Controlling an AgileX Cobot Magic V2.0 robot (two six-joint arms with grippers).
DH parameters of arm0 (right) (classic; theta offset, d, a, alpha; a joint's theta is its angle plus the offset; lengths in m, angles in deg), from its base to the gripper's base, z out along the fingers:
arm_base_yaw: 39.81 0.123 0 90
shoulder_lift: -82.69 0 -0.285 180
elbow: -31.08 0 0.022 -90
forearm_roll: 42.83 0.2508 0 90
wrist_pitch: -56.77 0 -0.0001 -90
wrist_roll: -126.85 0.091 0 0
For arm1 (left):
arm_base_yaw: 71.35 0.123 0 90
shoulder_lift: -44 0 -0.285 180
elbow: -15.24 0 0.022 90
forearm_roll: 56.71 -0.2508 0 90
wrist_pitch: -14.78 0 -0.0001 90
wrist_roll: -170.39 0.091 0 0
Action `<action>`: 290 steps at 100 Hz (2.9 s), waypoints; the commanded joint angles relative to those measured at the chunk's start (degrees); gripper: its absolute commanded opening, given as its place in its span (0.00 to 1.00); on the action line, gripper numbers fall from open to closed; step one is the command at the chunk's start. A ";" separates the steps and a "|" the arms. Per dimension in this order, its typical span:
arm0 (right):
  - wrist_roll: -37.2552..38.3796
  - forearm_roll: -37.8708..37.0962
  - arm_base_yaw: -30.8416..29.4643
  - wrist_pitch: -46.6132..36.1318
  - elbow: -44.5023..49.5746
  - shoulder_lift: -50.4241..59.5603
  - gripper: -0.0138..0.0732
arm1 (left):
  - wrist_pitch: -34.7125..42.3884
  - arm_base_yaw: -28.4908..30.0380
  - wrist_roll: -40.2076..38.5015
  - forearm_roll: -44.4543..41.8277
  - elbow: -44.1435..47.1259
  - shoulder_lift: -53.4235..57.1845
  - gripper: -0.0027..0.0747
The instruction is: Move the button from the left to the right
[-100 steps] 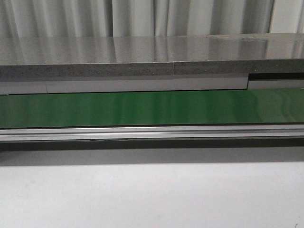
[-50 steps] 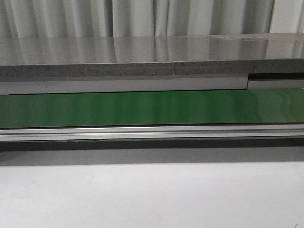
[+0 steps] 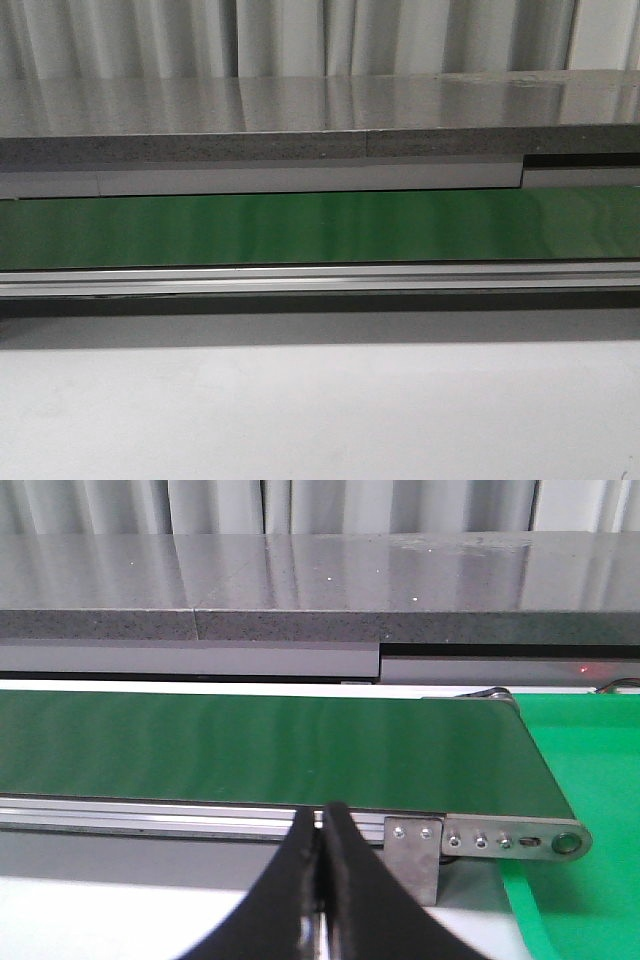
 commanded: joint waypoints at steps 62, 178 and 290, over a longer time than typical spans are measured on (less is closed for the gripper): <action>0.05 -0.68 -0.02 -4.53 -1.04 0.73 0.08 | -6.66 -11.96 10.11 5.67 -6.11 7.89 0.16; 0.05 -0.68 -0.02 -4.53 -1.04 0.73 0.08 | -9.50 -16.93 11.49 6.90 -6.35 14.18 0.79; 0.05 -0.68 -0.02 -4.53 -1.04 0.73 0.08 | 35.13 -25.56 11.53 7.18 56.44 85.55 0.78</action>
